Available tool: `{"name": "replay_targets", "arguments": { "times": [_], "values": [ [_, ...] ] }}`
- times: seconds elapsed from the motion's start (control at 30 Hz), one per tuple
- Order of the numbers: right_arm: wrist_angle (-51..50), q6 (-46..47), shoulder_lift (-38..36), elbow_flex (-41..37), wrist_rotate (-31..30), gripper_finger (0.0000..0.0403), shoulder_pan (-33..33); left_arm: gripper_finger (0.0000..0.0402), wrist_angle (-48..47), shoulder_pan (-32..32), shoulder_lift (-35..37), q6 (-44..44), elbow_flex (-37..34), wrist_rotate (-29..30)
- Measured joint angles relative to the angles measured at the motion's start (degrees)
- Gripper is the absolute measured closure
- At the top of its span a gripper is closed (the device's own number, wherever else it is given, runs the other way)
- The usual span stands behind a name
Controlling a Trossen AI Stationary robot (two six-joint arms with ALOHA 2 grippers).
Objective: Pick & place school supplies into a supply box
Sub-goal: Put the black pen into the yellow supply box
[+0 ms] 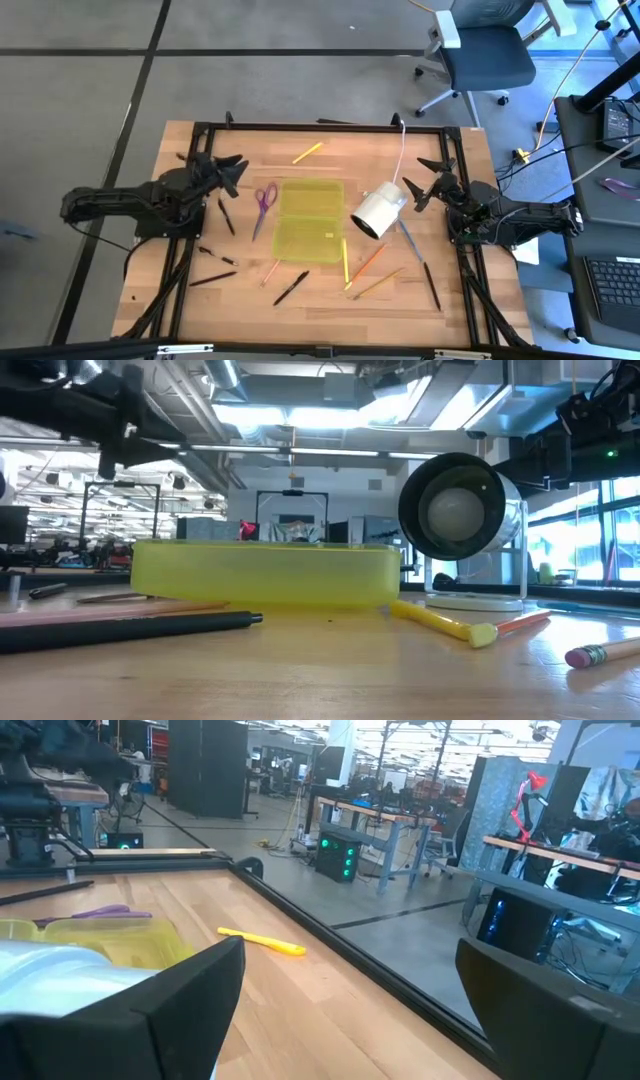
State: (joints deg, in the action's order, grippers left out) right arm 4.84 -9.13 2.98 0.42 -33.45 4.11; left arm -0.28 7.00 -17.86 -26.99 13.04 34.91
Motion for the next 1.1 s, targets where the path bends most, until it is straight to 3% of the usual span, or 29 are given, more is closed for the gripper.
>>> {"name": "replay_targets", "arguments": {
  "times": [0.1, 0.3, 0.53, 0.67, 0.77, 0.9, 1.1],
  "values": [
    [0.02, 0.06, 0.0, 0.0, 0.02, 0.0039, 0.01, 0.023, -7.37, 1.98, -8.86, -3.34, 6.55, -0.95],
    [0.04, 4.26, 0.0, 0.01, 0.06, 0.0039, 0.01, 0.0229, -32.02, 7.48, -24.47, -13.5, 22.38, -8.5],
    [0.04, 5.73, 0.0, -0.01, 0.05, 0.0039, 0.0, 0.0229, -54.73, 11.93, -33.84, -20.15, 33.29, -21.06],
    [0.03, 5.75, 0.01, 0.0, 0.06, 0.0039, 0.01, 0.0229, -66.75, 13.21, -35.5, -29.64, 34.01, -26.34],
    [0.02, 5.73, 0.0, 0.01, 0.06, 0.0039, 0.01, 0.0229, -72.15, 12.93, -36.58, -35.85, 33.47, -26.84],
    [0.02, 5.17, 0.0, -0.01, 0.04, 0.0039, 0.01, 0.0229, -71.74, 12.86, -37.34, -40.4, 32.71, -23.99],
    [0.02, 4.44, 0.02, 0.0, 0.04, 0.0039, 0.0, 0.0237, -70.86, 13.09, -39.33, -42.27, 29.42, -26.27]
  ]
}}
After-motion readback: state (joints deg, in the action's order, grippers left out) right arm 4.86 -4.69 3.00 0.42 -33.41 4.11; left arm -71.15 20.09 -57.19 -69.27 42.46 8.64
